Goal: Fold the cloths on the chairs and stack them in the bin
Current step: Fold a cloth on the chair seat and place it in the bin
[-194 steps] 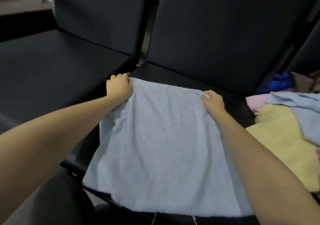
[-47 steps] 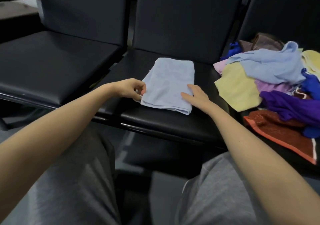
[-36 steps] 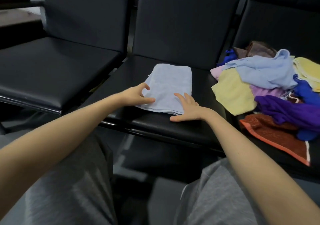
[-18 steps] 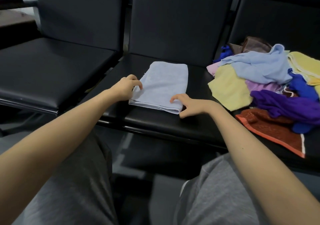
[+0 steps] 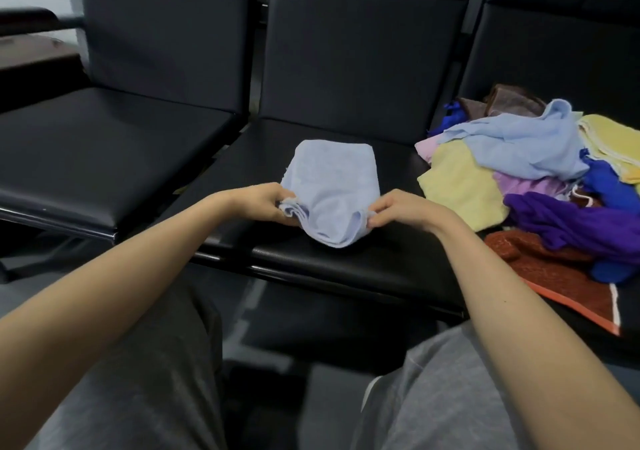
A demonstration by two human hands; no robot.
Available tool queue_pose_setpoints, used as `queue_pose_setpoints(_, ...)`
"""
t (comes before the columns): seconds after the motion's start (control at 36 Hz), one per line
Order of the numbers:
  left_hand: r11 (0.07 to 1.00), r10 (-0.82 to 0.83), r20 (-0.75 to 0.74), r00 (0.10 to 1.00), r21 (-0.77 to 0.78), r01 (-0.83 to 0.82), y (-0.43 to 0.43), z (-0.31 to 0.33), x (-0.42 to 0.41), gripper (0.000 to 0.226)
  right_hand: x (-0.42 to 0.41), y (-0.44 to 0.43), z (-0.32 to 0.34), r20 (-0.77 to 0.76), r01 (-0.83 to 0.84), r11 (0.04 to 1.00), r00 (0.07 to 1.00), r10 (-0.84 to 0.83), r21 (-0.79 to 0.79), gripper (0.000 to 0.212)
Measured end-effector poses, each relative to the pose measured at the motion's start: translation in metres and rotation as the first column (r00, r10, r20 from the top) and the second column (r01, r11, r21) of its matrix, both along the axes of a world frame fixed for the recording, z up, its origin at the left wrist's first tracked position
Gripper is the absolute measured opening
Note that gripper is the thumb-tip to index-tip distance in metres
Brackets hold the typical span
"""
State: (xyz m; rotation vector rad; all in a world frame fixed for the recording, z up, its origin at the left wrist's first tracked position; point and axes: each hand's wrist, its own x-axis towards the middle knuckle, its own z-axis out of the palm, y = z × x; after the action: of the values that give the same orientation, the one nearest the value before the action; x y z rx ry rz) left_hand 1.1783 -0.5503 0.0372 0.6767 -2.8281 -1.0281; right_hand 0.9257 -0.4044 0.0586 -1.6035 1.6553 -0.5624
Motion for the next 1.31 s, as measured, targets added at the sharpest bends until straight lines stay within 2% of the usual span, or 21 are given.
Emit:
queue_pose_setpoints(0.06, 0.991, -0.063, 0.088, 0.994, 0.123, 0.052, 0.001, 0.007, 0.002, 0.066, -0.003, 0.003, 0.003, 0.032, -0.096, 0.979, 0.995, 0.092, 0.178, 0.049)
queue_pose_setpoints(0.11, 0.963, -0.155, 0.174, 0.972, 0.244, 0.109, 0.005, 0.015, 0.003, 0.061, -0.007, 0.005, 0.004, 0.137, -0.174, 0.936, 0.981, 0.138, 0.306, 0.054)
queue_pose_setpoints(0.17, 0.937, -0.218, 0.227, 0.949, 0.319, 0.139, 0.007, 0.024, 0.002, 0.058, -0.011, 0.002, 0.006, 0.245, -0.212, 0.913, 0.961, 0.13, 0.348, 0.056)
queue_pose_setpoints(0.22, 0.93, -0.211, 0.201, 0.957, 0.343, 0.133, 0.009, 0.03, -0.003, 0.045, -0.011, -0.003, 0.01, 0.244, -0.141, 0.947, 0.967, 0.069, 0.29, 0.051)
queue_pose_setpoints(0.28, 0.939, -0.088, 0.057, 0.994, 0.338, 0.064, 0.008, 0.039, -0.013, 0.034, -0.009, -0.01, 0.015, 0.251, 0.027, 0.991, 0.966, -0.059, 0.129, 0.045)
queue_pose_setpoints(0.31, 0.933, 0.021, -0.065, 0.998, 0.359, 0.004, 0.006, 0.042, -0.019, 0.034, -0.008, -0.015, 0.016, 0.295, 0.136, 0.99, 0.945, -0.137, 0.025, 0.041)
queue_pose_setpoints(0.36, 0.869, 0.298, -0.279, 0.913, 0.475, -0.139, 0.0, 0.046, -0.031, 0.028, -0.008, -0.023, 0.018, 0.452, 0.39, 0.911, 0.841, -0.296, -0.13, 0.016)
queue_pose_setpoints(0.42, 0.789, 0.516, -0.354, 0.78, 0.552, -0.27, -0.012, 0.045, -0.041, 0.027, -0.011, -0.033, 0.015, 0.572, 0.581, 0.803, 0.707, -0.417, -0.133, 0.015)
queue_pose_setpoints(0.47, 0.75, 0.615, -0.293, 0.732, 0.504, -0.428, -0.021, 0.038, -0.048, 0.041, -0.015, -0.041, 0.006, 0.487, 0.626, 0.775, 0.704, -0.517, -0.082, 0.034)
queue_pose_setpoints(0.56, 0.703, 0.688, -0.069, 0.723, 0.31, -0.64, -0.02, 0.024, -0.055, 0.061, -0.015, -0.045, -0.01, 0.245, 0.624, 0.781, 0.752, -0.612, 0.039, 0.063)
queue_pose_setpoints(0.61, 0.683, 0.705, 0.035, 0.708, 0.235, -0.692, -0.015, 0.017, -0.061, 0.062, -0.015, -0.047, -0.018, 0.16, 0.646, 0.761, 0.746, -0.646, 0.061, 0.054)
queue_pose_setpoints(0.67, 0.648, 0.742, 0.067, 0.666, 0.178, -0.74, -0.012, 0.015, -0.067, 0.065, -0.013, -0.051, -0.018, 0.115, 0.668, 0.742, 0.735, -0.669, 0.052, 0.026)
queue_pose_setpoints(0.72, 0.615, 0.77, 0.084, 0.632, 0.161, -0.772, -0.011, 0.013, -0.074, 0.064, -0.01, -0.054, -0.018, 0.124, 0.676, 0.734, 0.725, -0.678, 0.062, 0.029)
queue_pose_setpoints(0.83, 0.611, 0.771, 0.031, 0.636, 0.243, -0.753, -0.008, 0.009, -0.081, 0.051, 0.0, -0.058, -0.02, 0.191, 0.673, 0.729, 0.705, -0.683, 0.124, 0.052)
queue_pose_setpoints(0.89, 0.582, 0.783, 0.021, 0.622, 0.329, -0.744, -0.007, 0.01, -0.08, 0.058, 0.004, -0.058, -0.02, 0.214, 0.684, 0.714, 0.683, -0.699, 0.148, 0.055)
queue_pose_setpoints(0.94, 0.513, 0.797, 0.047, 0.602, 0.475, -0.715, -0.003, 0.015, -0.079, 0.059, 0.004, -0.057, -0.02, 0.224, 0.694, 0.7, 0.664, -0.713, 0.168, 0.052)
queue_pose_setpoints(1.03, 0.354, 0.768, 0.131, 0.627, 0.728, -0.587, 0.009, 0.027, -0.077, 0.025, 0.005, -0.048, -0.014, 0.296, 0.696, 0.685, 0.622, -0.725, 0.215, 0.041)
queue_pose_setpoints(1.06, 0.334, 0.746, 0.137, 0.652, 0.769, -0.545, 0.012, 0.03, -0.076, 0.018, 0.004, -0.044, -0.012, 0.341, 0.694, 0.683, 0.6, -0.724, 0.229, 0.037)
queue_pose_setpoints(1.11, 0.304, 0.71, 0.122, 0.694, 0.836, -0.458, 0.018, 0.034, -0.076, 0.02, 0.001, -0.034, -0.007, 0.419, 0.689, 0.69, 0.572, -0.705, 0.223, 0.033)
queue_pose_setpoints(1.19, 0.211, 0.697, 0.101, 0.71, 0.917, -0.338, 0.032, 0.041, -0.084, 0.022, -0.005, -0.015, 0.003, 0.493, 0.692, 0.697, 0.548, -0.676, 0.186, 0.033)
queue_pose_setpoints(1.31, 0.159, 0.674, 0.068, 0.735, 0.959, -0.235, 0.062, 0.054, -0.107, 0.018, -0.025, 0.021, 0.014, 0.449, 0.759, 0.649, 0.561, -0.696, 0.057, 0.036)
